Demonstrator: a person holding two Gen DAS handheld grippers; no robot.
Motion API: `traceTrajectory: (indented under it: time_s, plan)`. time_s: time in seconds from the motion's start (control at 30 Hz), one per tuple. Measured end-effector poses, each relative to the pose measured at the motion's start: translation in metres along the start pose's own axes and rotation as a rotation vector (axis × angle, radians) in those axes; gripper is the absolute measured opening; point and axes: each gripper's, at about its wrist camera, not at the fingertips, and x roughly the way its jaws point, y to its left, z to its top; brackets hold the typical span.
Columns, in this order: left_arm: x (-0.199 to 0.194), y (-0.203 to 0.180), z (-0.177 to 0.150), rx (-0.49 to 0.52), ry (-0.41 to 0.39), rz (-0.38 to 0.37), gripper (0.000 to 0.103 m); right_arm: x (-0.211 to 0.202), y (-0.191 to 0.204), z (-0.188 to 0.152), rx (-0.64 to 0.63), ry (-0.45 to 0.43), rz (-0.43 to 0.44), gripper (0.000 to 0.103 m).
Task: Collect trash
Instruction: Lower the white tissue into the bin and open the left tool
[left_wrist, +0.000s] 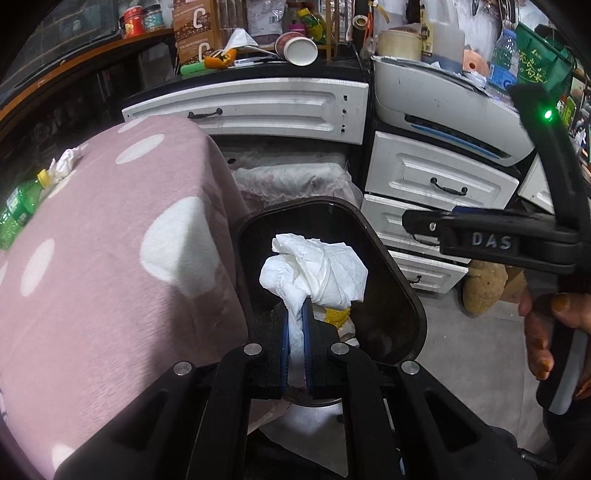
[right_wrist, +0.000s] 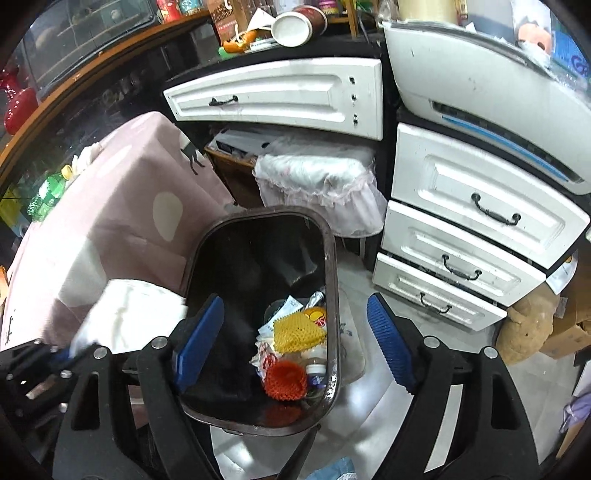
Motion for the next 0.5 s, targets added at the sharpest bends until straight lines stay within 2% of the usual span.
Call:
traceTrajectory:
  time_s: [0.33, 0.5]
  plan:
    - [0.023, -0.014, 0.005, 0.068, 0.043, 0.015, 0.007, -0.004, -0.002, -0.001, 0.012, -0.011, 0.005, 0.081]
    - [0.036, -0.017, 0.007, 0.063, 0.074, 0.007, 0.007, -0.004, -0.005, -0.001, 0.022, -0.011, 0.008, 0.081]
